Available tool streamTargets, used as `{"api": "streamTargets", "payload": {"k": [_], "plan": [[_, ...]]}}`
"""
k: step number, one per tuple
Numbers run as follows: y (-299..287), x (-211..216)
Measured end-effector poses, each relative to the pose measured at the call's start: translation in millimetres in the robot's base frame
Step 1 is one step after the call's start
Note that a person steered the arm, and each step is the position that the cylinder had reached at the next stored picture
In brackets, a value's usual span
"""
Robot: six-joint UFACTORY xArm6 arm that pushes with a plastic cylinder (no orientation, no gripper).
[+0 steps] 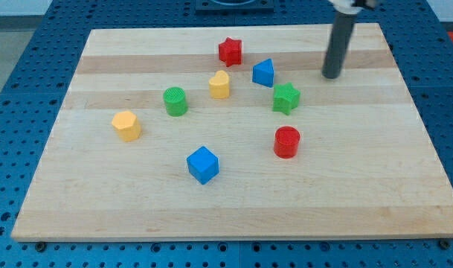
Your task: Push the red circle slightly towards the left of the board
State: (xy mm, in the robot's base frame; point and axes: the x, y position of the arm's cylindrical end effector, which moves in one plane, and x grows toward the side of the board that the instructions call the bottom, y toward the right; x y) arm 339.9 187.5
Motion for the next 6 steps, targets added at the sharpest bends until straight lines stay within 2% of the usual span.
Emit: {"api": "streamTargets", "payload": {"k": [1, 2, 3, 4, 5, 6], "plan": [[33.4, 29.7], [19.0, 77.9], [5.3, 88.6], [-28.9, 92.0], [-70.0, 128.4], [-98.7, 126.5]]}}
